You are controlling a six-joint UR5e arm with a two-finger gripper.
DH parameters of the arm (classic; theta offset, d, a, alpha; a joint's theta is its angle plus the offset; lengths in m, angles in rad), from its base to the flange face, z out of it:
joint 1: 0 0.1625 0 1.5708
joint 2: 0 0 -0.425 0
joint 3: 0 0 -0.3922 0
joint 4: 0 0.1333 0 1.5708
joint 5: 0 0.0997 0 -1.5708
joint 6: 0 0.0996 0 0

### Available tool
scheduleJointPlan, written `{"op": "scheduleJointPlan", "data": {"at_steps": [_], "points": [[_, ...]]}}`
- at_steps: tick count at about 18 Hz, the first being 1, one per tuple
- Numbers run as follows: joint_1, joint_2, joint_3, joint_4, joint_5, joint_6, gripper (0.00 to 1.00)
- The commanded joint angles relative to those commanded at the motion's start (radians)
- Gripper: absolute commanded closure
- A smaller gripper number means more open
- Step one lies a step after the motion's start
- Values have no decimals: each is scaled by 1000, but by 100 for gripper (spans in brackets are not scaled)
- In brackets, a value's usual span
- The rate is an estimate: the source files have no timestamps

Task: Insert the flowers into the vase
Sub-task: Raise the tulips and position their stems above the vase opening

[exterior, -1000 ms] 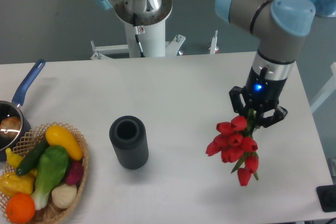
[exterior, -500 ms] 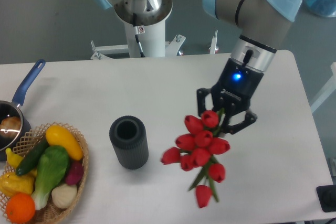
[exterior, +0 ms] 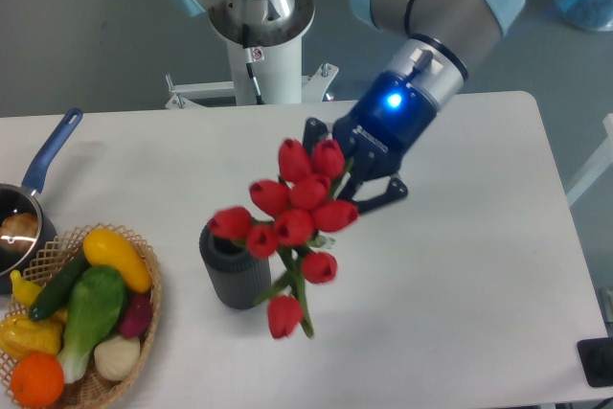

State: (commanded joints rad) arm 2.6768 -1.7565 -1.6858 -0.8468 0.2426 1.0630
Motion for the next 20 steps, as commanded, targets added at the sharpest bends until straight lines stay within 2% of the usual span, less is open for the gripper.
{"op": "scheduleJointPlan", "data": {"at_steps": [7,20], "points": [[-38,43,-14,0,-37,-3,100],[-92,9,-40,15,-42,3,100]]}}
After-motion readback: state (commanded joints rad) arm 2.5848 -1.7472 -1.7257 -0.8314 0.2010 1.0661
